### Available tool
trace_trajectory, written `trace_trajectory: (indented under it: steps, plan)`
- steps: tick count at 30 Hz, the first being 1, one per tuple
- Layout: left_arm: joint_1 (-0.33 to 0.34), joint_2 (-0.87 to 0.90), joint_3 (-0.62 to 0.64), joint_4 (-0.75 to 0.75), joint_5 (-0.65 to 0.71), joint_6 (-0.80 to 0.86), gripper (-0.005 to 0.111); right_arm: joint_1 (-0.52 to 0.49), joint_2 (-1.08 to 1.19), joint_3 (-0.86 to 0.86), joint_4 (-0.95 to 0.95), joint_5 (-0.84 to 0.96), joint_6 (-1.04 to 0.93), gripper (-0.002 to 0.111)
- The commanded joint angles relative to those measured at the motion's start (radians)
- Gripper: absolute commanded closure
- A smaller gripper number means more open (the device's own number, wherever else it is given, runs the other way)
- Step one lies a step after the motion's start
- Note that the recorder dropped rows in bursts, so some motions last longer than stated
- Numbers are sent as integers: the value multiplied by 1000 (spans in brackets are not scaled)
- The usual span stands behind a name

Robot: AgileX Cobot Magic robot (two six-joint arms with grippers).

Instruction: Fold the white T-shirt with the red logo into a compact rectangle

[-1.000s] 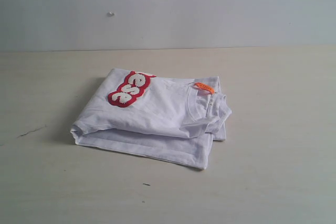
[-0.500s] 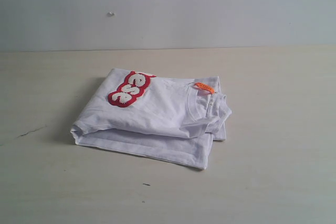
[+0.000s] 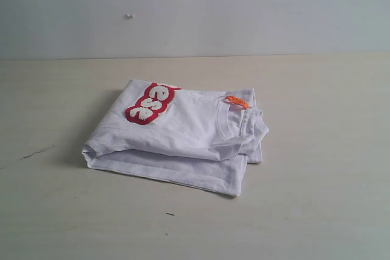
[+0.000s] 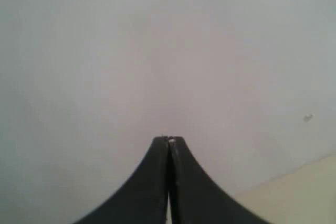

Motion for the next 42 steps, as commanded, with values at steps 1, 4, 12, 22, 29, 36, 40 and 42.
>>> trace_trajectory:
  steps: [1, 4, 12, 22, 29, 36, 40, 42]
  plan:
    - [2, -3, 61, 4, 1, -2, 107, 0, -3, 1, -4, -2, 1, 108]
    - [2, -3, 108, 4, 1, -2, 107, 0, -3, 1, -4, -2, 1, 108]
    - [2, -3, 289, 4, 1, -2, 107, 0, -3, 1, -4, -2, 1, 108]
    - [2, -3, 511, 4, 1, -2, 107, 0, -3, 1, -4, -2, 1, 108]
    - [2, -3, 511, -16, -21, -2, 107, 0, -3, 1, -4, -2, 1, 108]
    - [2, -3, 511, -16, -21, -2, 107, 0, -3, 1, -4, -2, 1, 108]
    - [2, -3, 511, -16, -21, -2, 107, 0, -3, 1, -4, -2, 1, 108]
    - [2, -3, 511, -16, -21, -2, 107, 0, -3, 1, -4, -2, 1, 108]
